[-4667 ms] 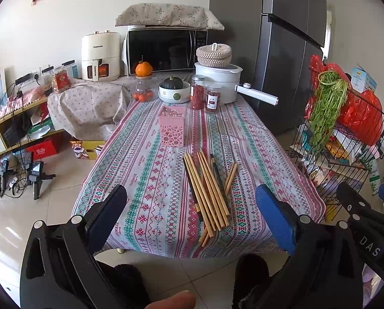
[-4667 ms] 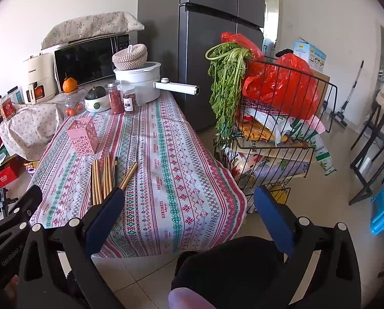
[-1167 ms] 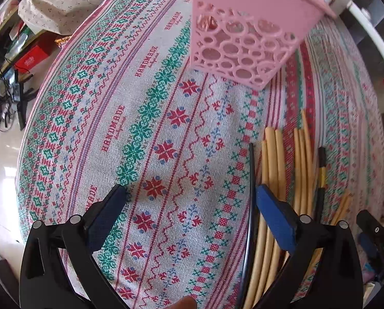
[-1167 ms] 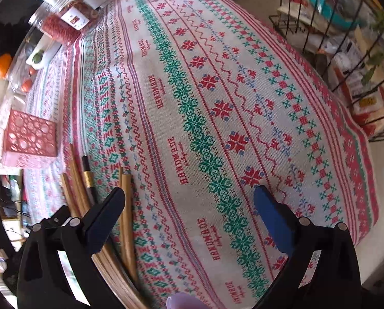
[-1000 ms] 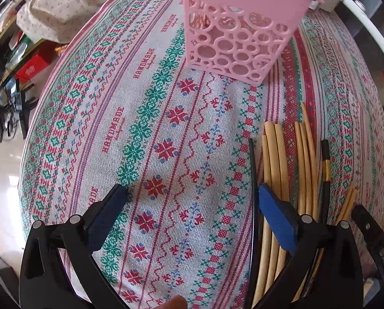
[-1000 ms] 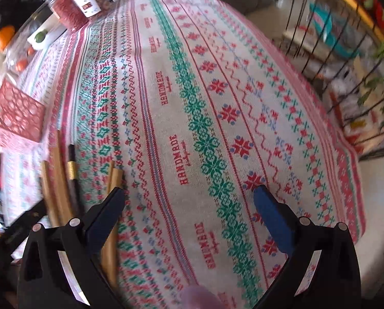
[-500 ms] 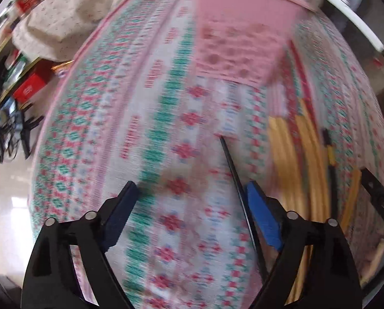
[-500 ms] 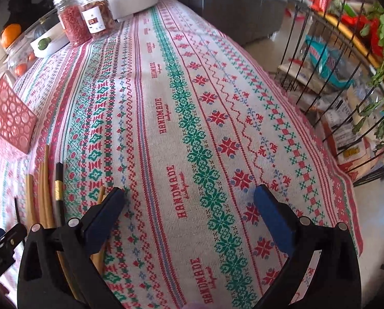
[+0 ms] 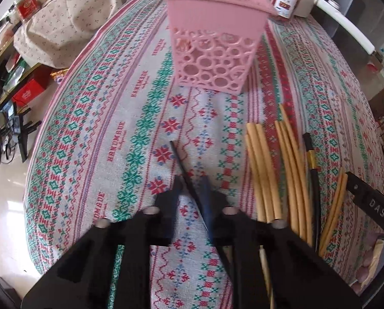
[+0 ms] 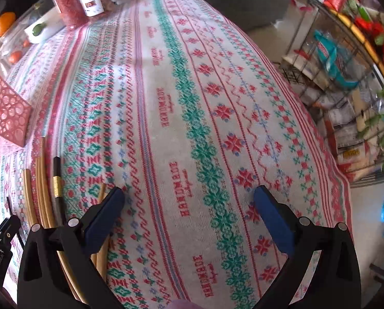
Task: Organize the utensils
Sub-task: 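Grasp the thin black stick with the left tool while the right tool grasps the black gold-banded pen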
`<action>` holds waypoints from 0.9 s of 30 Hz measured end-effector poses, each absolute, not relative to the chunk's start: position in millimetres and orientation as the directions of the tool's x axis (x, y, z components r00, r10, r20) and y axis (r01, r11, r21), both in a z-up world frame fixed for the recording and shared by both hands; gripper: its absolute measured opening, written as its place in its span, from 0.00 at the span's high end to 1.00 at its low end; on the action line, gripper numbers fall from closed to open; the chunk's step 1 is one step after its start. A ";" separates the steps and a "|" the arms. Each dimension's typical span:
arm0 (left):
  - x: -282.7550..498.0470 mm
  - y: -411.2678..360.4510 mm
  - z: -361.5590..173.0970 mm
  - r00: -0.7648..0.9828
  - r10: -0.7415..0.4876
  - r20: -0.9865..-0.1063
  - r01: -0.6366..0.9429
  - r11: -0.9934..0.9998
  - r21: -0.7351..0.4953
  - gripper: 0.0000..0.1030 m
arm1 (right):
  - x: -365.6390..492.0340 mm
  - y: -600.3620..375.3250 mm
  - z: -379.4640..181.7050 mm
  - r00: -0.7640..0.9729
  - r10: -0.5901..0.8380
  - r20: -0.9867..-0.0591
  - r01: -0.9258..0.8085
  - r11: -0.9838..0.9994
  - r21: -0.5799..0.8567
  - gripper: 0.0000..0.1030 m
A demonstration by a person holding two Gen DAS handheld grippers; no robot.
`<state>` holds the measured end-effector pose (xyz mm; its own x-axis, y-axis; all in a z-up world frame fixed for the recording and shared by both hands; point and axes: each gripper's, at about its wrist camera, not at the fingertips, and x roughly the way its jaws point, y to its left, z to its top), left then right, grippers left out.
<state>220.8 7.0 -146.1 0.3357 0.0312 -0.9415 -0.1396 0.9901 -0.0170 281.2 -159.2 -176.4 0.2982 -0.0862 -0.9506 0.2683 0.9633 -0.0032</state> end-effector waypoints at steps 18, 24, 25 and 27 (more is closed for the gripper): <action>238.2 107.0 -144.1 0.338 -0.156 -0.928 -0.259 0.933 -0.251 0.96 | 316.2 -92.0 -143.0 0.321 0.242 -0.916 0.063 0.959 0.276 0.05; 224.4 143.5 -154.6 0.318 -0.178 -0.931 -0.264 0.927 -0.268 0.96 | 333.0 -86.5 -163.9 0.271 0.118 -0.955 0.079 0.986 0.144 0.24; 224.2 145.5 -154.8 0.316 -0.181 -0.931 -0.267 0.925 -0.270 0.96 | 337.1 -86.2 -166.9 0.262 0.101 -0.960 0.075 0.989 0.125 0.28; 222.1 148.8 -154.3 0.315 -0.185 -0.931 -0.265 0.925 -0.274 0.96 | 343.7 -81.5 -172.6 0.252 0.075 -0.965 0.073 0.993 0.096 0.29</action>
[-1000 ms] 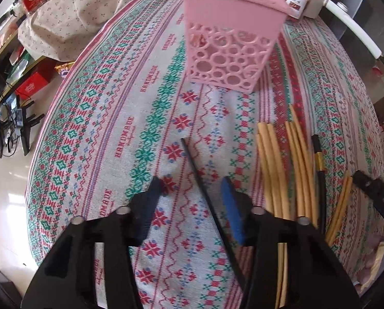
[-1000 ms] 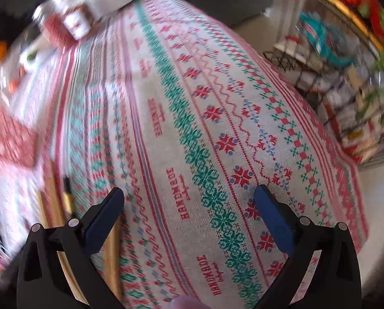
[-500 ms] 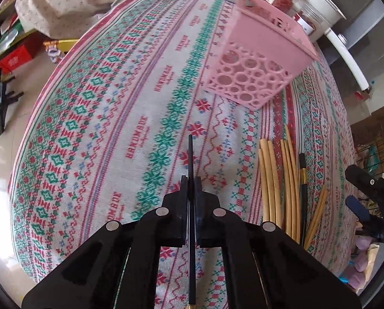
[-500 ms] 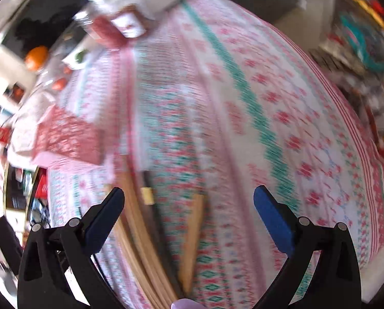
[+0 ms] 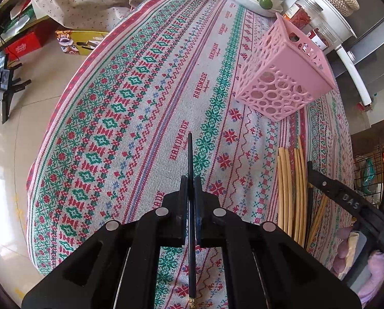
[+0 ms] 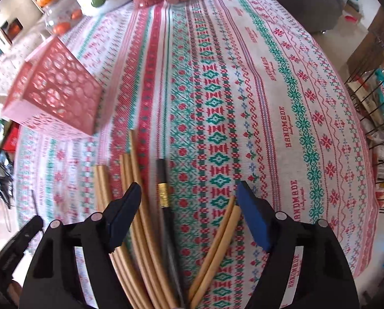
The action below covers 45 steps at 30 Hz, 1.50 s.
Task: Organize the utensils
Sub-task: 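Grasp the thin black stick with the left tool while the right tool grasps the black gold-banded pen, then lift the black stick and pen with both tools toward the pink basket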
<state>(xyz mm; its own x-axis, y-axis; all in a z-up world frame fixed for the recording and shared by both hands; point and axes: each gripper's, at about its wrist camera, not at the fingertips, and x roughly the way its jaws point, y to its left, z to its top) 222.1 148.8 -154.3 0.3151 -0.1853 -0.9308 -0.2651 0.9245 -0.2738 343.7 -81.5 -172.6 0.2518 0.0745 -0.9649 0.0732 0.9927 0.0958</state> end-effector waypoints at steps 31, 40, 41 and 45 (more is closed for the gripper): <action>224.8 157.4 -166.1 0.271 -0.142 -0.952 -0.344 0.910 -0.234 0.49 | 368.2 -123.7 -172.7 0.348 0.113 -0.931 0.096 0.983 0.156 0.93; 226.3 104.5 -167.1 0.308 0.047 -0.950 -0.207 0.978 -0.019 0.76 | 341.8 -151.5 -152.1 0.399 0.134 -0.907 0.145 0.968 0.206 0.93; 226.3 104.2 -166.7 0.316 0.041 -0.948 -0.204 0.979 -0.025 0.87 | 334.0 -151.7 -149.5 0.406 0.136 -0.904 0.147 0.966 0.212 0.93; 230.2 116.3 -167.4 0.344 -0.049 -0.938 -0.220 0.967 -0.131 0.96 | 330.4 -155.2 -139.6 0.440 0.155 -0.884 0.150 0.959 0.242 0.93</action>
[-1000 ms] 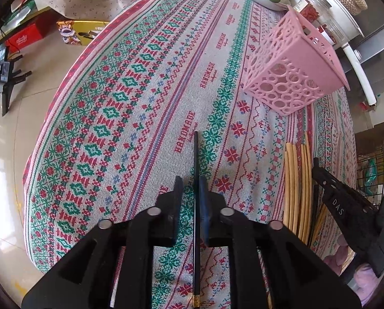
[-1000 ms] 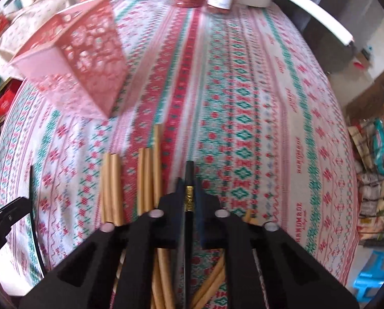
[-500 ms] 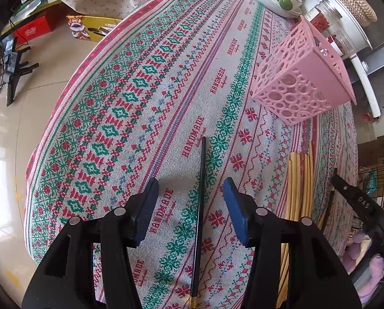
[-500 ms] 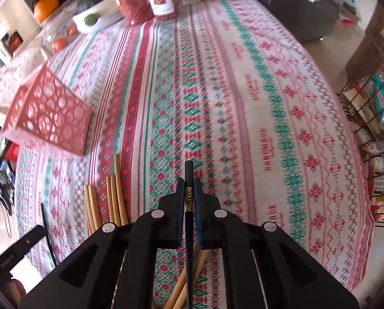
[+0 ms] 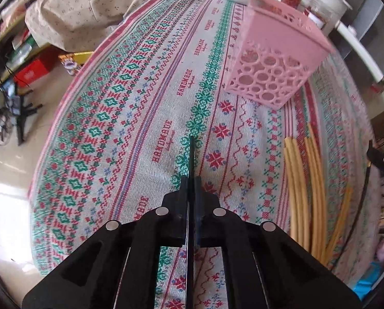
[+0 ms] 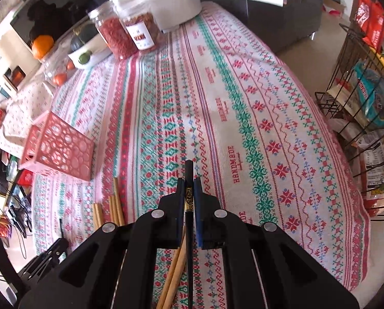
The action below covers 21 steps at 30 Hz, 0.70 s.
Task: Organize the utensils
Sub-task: 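Lift the black stick and pen with both tools toward the pink basket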
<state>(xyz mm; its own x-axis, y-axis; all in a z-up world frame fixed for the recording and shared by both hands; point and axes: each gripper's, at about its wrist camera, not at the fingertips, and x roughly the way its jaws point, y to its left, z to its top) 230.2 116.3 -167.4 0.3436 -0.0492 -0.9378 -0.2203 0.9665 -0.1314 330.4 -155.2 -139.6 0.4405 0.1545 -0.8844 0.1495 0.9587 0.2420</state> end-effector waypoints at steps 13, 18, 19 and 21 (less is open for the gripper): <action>221.3 145.3 -106.1 0.590 -0.238 -0.772 -0.118 0.920 -0.374 0.97 | 292.4 -157.4 -69.1 0.639 0.238 -0.731 0.068 0.930 0.362 0.92; 198.8 140.6 -83.0 0.663 -0.211 -0.718 -0.077 0.935 -0.346 0.97 | 272.4 -162.0 -44.9 0.690 0.262 -0.674 0.029 0.921 0.388 0.92; 192.9 141.7 -76.4 0.683 -0.206 -0.701 -0.069 0.937 -0.342 0.97 | 267.3 -163.7 -39.0 0.703 0.264 -0.661 0.021 0.921 0.390 0.92; 183.2 143.7 -70.5 0.699 -0.206 -0.684 -0.063 0.936 -0.347 0.97 | 261.0 -165.4 -33.8 0.709 0.271 -0.651 0.005 0.921 0.389 0.93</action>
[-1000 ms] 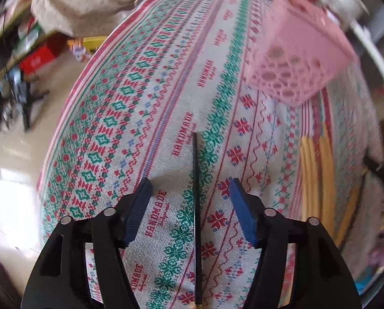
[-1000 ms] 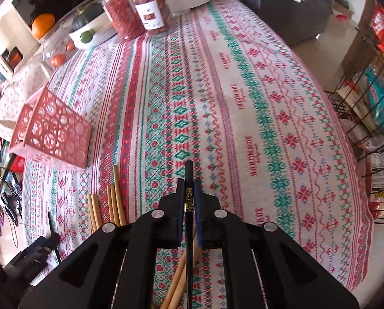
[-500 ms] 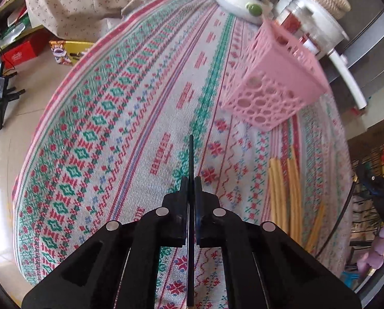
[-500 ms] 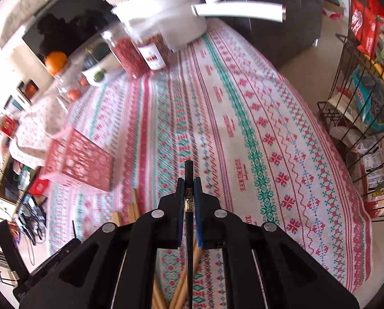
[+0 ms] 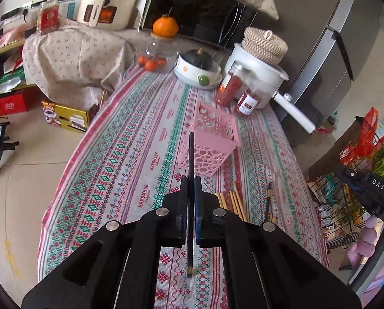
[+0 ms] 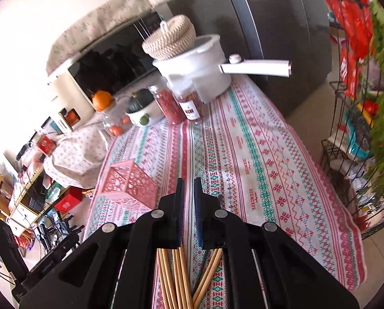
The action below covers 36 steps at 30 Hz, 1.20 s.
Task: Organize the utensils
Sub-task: 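Lift the black stick and pen with both tools toward the pink basket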
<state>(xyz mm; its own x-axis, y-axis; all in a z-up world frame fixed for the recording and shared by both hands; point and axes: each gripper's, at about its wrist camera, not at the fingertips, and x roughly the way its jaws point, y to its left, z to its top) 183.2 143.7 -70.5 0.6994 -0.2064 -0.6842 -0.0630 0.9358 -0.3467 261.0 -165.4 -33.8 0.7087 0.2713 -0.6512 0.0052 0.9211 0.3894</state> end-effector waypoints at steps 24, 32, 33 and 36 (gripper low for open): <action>182.6 150.5 -73.8 0.690 -0.187 -0.699 -0.091 0.936 -0.340 0.96 | 357.4 -111.2 -175.3 0.364 -0.049 -0.930 0.196 0.980 0.025 0.90; 177.3 157.1 -70.2 0.707 -0.183 -0.683 -0.105 0.928 -0.357 0.97 | 335.5 -127.4 -136.4 0.489 0.088 -0.868 0.180 0.963 0.199 0.92; 175.7 157.5 -68.1 0.712 -0.182 -0.678 -0.104 0.928 -0.358 0.97 | 327.8 -128.5 -123.5 0.523 0.103 -0.846 0.166 0.961 0.220 0.92; 169.6 156.6 -59.4 0.731 -0.180 -0.658 -0.094 0.929 -0.358 0.97 | 306.8 -131.5 -93.5 0.594 0.137 -0.793 0.130 0.956 0.262 0.93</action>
